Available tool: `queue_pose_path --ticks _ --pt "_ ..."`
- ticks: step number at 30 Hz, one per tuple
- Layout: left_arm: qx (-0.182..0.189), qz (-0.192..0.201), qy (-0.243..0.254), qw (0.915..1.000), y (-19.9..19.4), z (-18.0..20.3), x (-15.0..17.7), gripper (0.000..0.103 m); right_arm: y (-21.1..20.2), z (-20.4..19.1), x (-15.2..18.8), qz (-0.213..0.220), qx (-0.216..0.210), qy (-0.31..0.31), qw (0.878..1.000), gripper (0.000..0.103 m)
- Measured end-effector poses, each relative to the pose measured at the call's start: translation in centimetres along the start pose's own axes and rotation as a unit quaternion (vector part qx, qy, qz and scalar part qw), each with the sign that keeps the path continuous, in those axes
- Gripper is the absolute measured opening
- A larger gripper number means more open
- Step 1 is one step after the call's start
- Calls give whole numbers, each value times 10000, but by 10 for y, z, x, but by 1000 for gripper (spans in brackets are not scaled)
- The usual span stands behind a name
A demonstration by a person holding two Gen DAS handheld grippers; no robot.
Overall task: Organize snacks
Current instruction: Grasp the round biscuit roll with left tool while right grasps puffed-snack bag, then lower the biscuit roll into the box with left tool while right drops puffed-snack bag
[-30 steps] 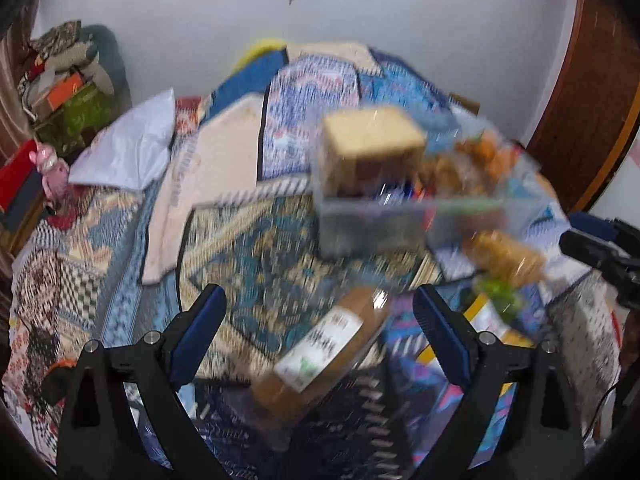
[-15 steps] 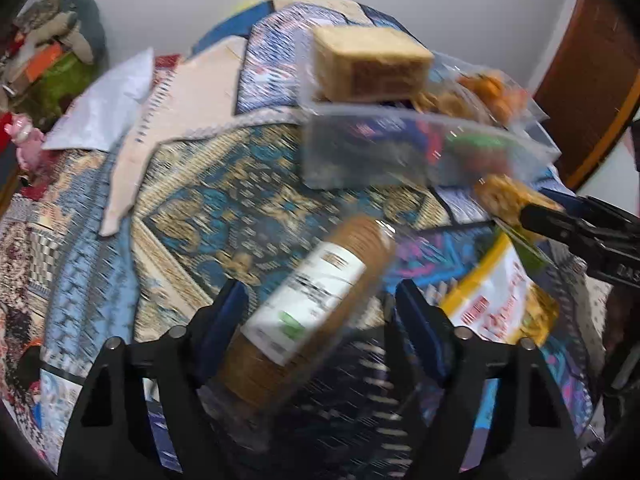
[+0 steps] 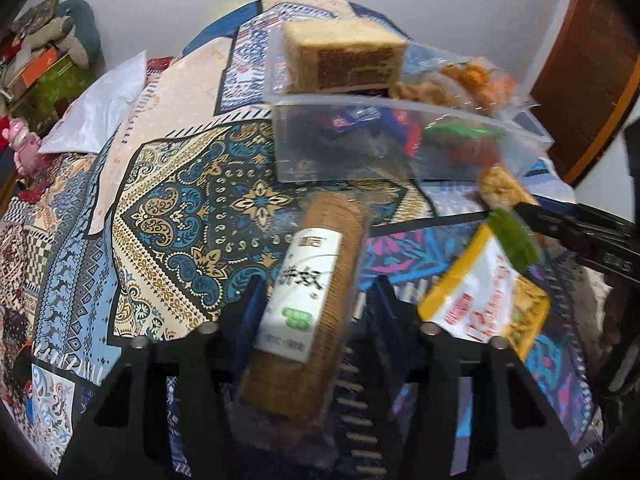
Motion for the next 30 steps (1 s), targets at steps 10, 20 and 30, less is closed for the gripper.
queue_pose_path --ticks 10,20,30 --pt "64 98 -53 9999 -17 -1 8 36 -19 3 1 147 -12 68 9999 42" --pt "211 654 -28 9976 -62 23 -26 36 -60 8 -16 599 55 73 9982 42" --pt "487 1098 -10 9928 -78 52 -88 36 -88 12 -57 1198 113 6 9927 42"
Point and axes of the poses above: each gripper's, at about its wrist camera, not at the fingertips, and y roughly the way its jaws point, z to its right, x to its underside, the point moved 6 cm from there along y, roughly the way its jaws point, and after that the axes turned 10 degrees about z, right-handed, at the moved point
